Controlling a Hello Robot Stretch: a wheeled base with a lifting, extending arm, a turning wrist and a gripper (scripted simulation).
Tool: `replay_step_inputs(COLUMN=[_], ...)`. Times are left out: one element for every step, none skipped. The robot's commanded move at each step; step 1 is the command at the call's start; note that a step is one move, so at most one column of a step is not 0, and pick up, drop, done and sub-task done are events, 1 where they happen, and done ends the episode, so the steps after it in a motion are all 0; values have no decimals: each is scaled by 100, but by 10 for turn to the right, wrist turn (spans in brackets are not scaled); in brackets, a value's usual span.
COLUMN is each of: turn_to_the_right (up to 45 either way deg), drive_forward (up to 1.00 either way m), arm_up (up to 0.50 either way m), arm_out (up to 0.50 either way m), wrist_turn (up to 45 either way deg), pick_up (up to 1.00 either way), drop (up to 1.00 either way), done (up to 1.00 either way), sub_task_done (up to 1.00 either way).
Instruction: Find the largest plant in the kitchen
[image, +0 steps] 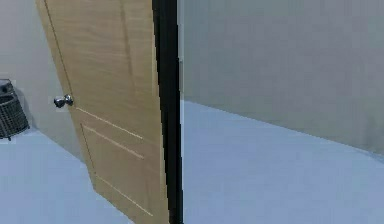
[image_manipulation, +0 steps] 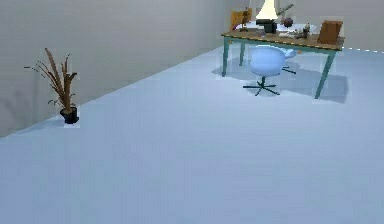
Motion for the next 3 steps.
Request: replay_step_inputs(turn_to_the_right=[-450,-270,0], drive_forward=[0,0,100], arm_up=[0,0,0], arm_out=[0,0,0], wrist_turn=[0,0,0], pick_up=[0,0,0], drop=[0,0,0], done=[0,0,0], sub_task_done=[0,0,0])
